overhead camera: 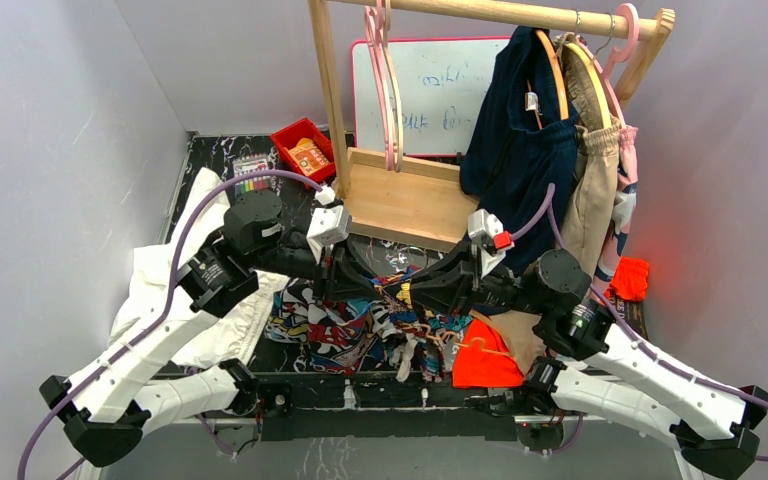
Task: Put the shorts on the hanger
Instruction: Hang the shorts on the hanger.
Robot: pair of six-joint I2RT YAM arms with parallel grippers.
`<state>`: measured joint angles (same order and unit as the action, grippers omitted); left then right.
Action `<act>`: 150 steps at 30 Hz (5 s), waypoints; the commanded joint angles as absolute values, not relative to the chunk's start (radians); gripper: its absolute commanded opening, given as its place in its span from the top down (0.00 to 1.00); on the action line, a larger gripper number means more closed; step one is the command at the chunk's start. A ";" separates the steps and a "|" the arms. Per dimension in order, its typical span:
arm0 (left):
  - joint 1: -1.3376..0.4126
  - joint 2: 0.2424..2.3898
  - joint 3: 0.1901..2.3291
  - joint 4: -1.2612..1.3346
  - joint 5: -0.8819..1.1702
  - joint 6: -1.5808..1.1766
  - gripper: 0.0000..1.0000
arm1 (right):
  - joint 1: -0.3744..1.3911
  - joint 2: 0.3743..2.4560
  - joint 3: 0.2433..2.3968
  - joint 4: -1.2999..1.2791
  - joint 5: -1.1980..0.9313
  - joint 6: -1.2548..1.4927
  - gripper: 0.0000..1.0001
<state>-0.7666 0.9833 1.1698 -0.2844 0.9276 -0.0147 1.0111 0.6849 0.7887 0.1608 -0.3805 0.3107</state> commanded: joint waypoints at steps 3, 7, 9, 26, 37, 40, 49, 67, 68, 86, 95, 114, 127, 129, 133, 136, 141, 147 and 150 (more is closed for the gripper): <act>-0.756 0.926 1.156 -0.246 0.803 -0.007 1.00 | 1.014 0.617 0.842 0.190 -0.368 0.322 1.00; -0.756 0.914 1.162 -0.261 0.710 -0.024 0.46 | 1.013 0.603 0.838 0.196 -0.360 0.321 1.00; -0.756 0.900 1.160 -0.273 0.718 -0.017 0.11 | 1.014 0.599 0.841 0.191 -0.353 0.316 1.00; -0.756 0.964 1.251 -0.259 0.939 -0.063 0.02 | 1.014 0.617 0.849 0.216 -0.362 0.294 1.00; -0.757 1.013 1.245 -0.399 0.948 -0.015 0.24 | 1.013 0.630 0.876 0.185 -0.365 0.264 1.00; -0.757 1.024 1.248 -0.427 0.951 -0.009 0.41 | 1.014 0.641 0.886 0.171 -0.372 0.248 1.00; -0.756 1.037 1.269 -0.473 0.890 0.028 1.00 | 1.014 0.663 0.921 0.113 -0.398 0.215 1.00; -0.756 0.916 1.204 -0.346 0.801 0.014 1.00 | 1.013 0.635 1.002 -0.208 -0.418 0.182 0.54; -0.756 0.910 1.202 -0.345 0.800 0.012 1.00 | 1.014 0.635 1.004 -0.220 -0.411 0.177 0.54; -0.756 0.867 1.218 -0.378 0.829 0.001 1.00 | 1.014 0.702 1.017 -0.257 -0.360 0.132 0.51; -0.756 0.854 1.201 -0.434 0.831 0.042 1.00 | 1.013 0.719 1.090 -0.270 -0.318 0.106 0.39; -0.756 0.816 1.193 -0.434 0.836 0.060 1.00 | 1.014 0.828 1.129 -0.332 -0.509 0.107 1.00; -0.756 0.792 1.175 -0.389 0.778 0.027 0.15 | 1.014 0.745 1.028 -0.176 -0.424 0.109 1.00; -0.757 0.787 1.175 -0.356 0.771 0.003 0.02 | 1.013 0.741 1.022 -0.171 -0.414 0.095 1.00; -0.757 0.814 1.189 -0.292 0.784 -0.061 0.02 | 1.013 0.739 1.019 -0.154 -0.405 0.060 1.00; -0.756 0.858 1.213 -0.277 0.784 -0.099 0.02 | 1.013 0.756 1.042 -0.170 -0.410 0.031 1.00; -0.756 0.935 1.270 -0.294 0.789 -0.120 0.02 | 1.014 0.782 1.072 -0.206 -0.416 -0.008 1.00; -0.756 0.970 1.281 -0.250 0.817 -0.123 0.02 | 1.013 0.784 1.072 -0.207 -0.421 -0.022 1.00; -0.756 0.984 1.263 -0.251 0.871 -0.108 0.01 | 1.014 0.781 1.074 -0.205 -0.423 -0.024 1.00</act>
<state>-0.7582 0.9836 1.2388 -0.2852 0.7929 -0.1120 1.0145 0.8028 1.0172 -0.2977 -0.4149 -0.0044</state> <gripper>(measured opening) 0.983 0.189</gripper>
